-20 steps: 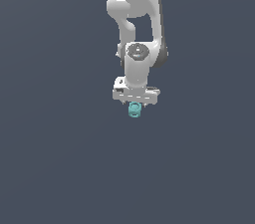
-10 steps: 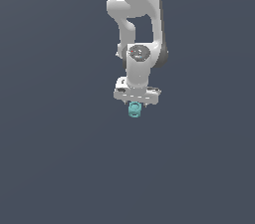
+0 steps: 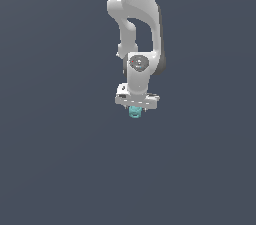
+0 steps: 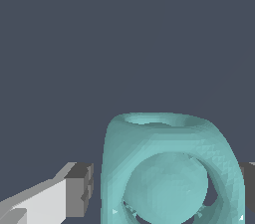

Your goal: Pick up the object and move it to a goal position.

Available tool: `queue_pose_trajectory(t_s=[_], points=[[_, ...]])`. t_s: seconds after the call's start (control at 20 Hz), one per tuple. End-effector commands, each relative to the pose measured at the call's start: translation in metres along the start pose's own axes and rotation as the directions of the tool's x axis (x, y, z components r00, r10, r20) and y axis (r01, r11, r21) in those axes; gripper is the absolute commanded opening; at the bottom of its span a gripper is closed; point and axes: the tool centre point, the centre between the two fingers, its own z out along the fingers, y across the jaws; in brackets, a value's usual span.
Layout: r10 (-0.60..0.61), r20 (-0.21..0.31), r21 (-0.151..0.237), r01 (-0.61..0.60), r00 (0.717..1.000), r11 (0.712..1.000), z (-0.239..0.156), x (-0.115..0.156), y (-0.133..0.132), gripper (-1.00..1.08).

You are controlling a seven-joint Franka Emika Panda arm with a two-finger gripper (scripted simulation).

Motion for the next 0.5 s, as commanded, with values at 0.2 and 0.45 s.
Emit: queue_pose_trajectory(t_s=[0.2,0.45], points=[[0.001,-0.001,0.0,-0.001,1.0,1.0,0.0093,0.0008,-0.0003,-1.0],[0.001,-0.001,0.0,-0.001,1.0,1.0,0.0093,0.0008,-0.0003,-1.0]])
